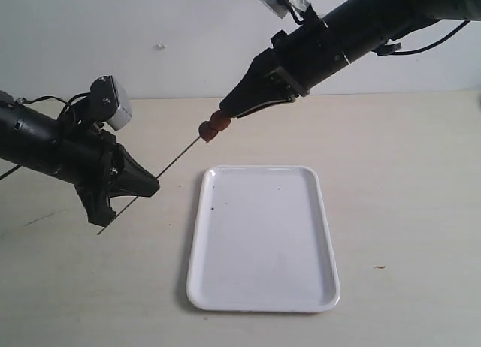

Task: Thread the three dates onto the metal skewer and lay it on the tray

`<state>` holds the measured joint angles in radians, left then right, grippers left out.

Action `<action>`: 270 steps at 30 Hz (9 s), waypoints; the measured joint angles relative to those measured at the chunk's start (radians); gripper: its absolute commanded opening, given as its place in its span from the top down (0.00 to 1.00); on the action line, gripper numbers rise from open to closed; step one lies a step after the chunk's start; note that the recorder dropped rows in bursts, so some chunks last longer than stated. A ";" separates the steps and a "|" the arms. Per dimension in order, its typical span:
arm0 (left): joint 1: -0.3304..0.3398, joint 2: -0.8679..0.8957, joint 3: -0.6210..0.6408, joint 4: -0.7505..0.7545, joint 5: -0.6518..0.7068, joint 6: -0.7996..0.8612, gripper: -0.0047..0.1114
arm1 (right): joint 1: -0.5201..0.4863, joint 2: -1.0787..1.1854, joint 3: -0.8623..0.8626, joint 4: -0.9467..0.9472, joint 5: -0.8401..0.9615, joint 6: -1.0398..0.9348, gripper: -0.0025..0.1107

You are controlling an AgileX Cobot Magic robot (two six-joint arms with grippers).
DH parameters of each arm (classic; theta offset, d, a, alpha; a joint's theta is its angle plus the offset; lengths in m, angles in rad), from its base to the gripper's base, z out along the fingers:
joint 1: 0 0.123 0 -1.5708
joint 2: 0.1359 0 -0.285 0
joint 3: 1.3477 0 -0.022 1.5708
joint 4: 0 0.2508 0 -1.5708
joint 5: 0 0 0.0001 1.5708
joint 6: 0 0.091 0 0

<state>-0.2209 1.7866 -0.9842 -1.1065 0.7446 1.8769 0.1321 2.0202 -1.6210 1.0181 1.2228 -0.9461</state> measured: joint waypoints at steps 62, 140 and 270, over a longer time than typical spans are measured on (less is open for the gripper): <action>-0.382 0.008 -0.015 -0.168 -0.311 -0.838 0.96 | -0.090 -0.306 0.164 -0.568 -0.369 0.425 0.98; -0.397 0.377 -0.188 -0.345 -0.114 -1.208 0.56 | -0.090 -0.462 0.565 -0.625 -0.736 0.460 0.98; -0.062 -1.418 0.750 -0.603 -0.682 -0.577 0.66 | -0.087 -2.015 1.588 0.383 -1.011 -0.113 0.98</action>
<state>-0.2830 0.3687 -0.2341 -1.7099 0.0625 1.3001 0.0453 0.0051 -0.0331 1.4015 0.2120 -1.0593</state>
